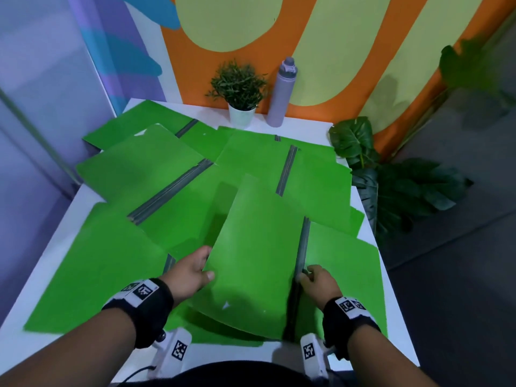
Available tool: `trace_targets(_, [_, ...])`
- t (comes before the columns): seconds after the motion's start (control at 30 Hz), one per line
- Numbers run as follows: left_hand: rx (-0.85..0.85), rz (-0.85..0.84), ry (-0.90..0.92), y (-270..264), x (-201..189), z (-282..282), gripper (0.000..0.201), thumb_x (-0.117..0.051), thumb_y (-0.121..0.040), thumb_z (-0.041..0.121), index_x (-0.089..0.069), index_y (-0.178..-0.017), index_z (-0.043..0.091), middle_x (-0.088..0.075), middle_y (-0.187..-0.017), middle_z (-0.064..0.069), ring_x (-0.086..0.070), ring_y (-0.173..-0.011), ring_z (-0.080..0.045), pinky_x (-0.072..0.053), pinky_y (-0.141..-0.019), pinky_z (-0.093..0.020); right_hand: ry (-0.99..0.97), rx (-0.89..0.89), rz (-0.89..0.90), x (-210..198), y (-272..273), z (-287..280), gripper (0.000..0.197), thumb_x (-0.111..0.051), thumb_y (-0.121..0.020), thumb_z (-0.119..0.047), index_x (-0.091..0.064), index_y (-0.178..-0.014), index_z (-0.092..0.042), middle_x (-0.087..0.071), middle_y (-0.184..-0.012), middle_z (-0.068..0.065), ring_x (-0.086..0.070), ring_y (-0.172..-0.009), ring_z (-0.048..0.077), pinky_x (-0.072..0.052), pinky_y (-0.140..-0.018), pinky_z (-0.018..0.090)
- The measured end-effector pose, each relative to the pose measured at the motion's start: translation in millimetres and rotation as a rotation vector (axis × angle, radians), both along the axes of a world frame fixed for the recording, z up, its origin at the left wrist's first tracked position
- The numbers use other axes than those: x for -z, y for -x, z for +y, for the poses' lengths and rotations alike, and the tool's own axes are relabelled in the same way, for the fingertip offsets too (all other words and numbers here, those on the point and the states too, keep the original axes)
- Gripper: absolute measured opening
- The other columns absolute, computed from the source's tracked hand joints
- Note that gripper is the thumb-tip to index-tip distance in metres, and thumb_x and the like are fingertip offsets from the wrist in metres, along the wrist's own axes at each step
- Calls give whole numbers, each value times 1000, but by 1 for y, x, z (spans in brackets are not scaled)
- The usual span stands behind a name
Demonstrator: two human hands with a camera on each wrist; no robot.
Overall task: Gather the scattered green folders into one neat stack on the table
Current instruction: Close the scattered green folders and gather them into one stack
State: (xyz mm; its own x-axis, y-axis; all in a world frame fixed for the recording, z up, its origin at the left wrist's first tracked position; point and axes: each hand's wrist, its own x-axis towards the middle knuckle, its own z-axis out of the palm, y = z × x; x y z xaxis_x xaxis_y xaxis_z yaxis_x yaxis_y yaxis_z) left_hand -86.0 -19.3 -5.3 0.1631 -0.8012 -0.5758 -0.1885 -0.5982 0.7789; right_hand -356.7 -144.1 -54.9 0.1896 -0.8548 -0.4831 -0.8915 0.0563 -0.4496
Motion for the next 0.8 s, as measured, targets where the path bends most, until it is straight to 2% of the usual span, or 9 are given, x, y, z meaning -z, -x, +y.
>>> trace_targets(0.17, [0,-7,180,-7,-35,7,69,-51,-94,6,-15,-152,18,-15,-159,-1,-16,-147,-18,-20,-115,-35,52,175,-362,-41,-16,1,42,-54,-94,-20,-46,-133,-6,-60,-120,10,-54,-108,20,-35,-94,23])
trace_targets(0.23, [-16,-41,247,-20,-50,8,58,-50,-94,5,-30,-147,17,-31,-154,-4,-30,-143,-18,-23,-115,-38,68,230,-499,-58,-21,-3,53,-55,-94,-18,-34,-142,-13,-55,-116,4,-52,-112,21,-35,-96,26])
trace_targets(0.3, [12,-102,328,-40,-63,8,36,-49,-94,2,-55,-126,18,-61,-130,-10,-58,-120,-17,-40,-108,-47,169,269,-599,-75,-25,-9,65,-57,-91,-15,-25,-146,-22,-51,-126,6,-51,-118,23,-39,-103,36])
trace_targets(0.37, [11,-198,407,-63,-72,9,29,-50,-91,-3,-61,-108,18,-68,-107,-11,-65,-103,-17,-50,-96,-45,479,252,-513,-93,-24,-18,73,-61,-87,-15,-21,-147,-27,-38,-137,12,-48,-119,24,-39,-107,45])
trace_targets(0.47, [-15,-285,503,-95,-82,13,42,-52,-88,-9,-62,-100,30,-70,-102,-6,-65,-98,-10,-53,-90,-31,954,105,-280,-127,-27,-32,76,-65,-82,-16,-25,-147,-19,-33,-143,17,-37,-129,33,-32,-108,54])
trace_targets(0.53, [-17,-315,530,-113,-83,14,39,-54,-87,-10,-62,-103,25,-70,-104,-9,-65,-103,-22,-50,-96,-44,948,-35,-182,-151,-36,-43,73,-62,-85,-22,-25,-147,-21,-26,-154,6,-21,-142,29,-16,-113,54])
trace_targets(0.6, [-33,-314,542,-131,-80,14,40,-55,-86,-11,-62,-106,23,-68,-108,-15,-61,-109,-35,-46,-99,-53,768,-158,-158,-166,-46,-52,63,-58,-88,-23,-30,-145,-27,-28,-146,-11,-16,-144,24,-5,-115,53])
trace_targets(0.7, [-139,-349,569,-145,-81,7,34,-57,-87,-5,-60,-107,23,-64,-113,-21,-58,-107,-34,-41,-103,-56,623,-214,-339,-177,-57,-60,30,-56,-91,-18,-54,-119,-28,-55,-111,-10,-43,-123,27,-27,-109,58])
trace_targets(0.8, [-270,-622,479,-139,-83,-1,77,-68,-83,7,-27,-147,18,-31,-152,-15,-30,-139,-23,-20,-116,-38,677,-214,-440,-188,-69,-57,18,-55,-91,-17,-59,-108,-25,-47,-88,-20,-48,-108,27,-36,-99,55])
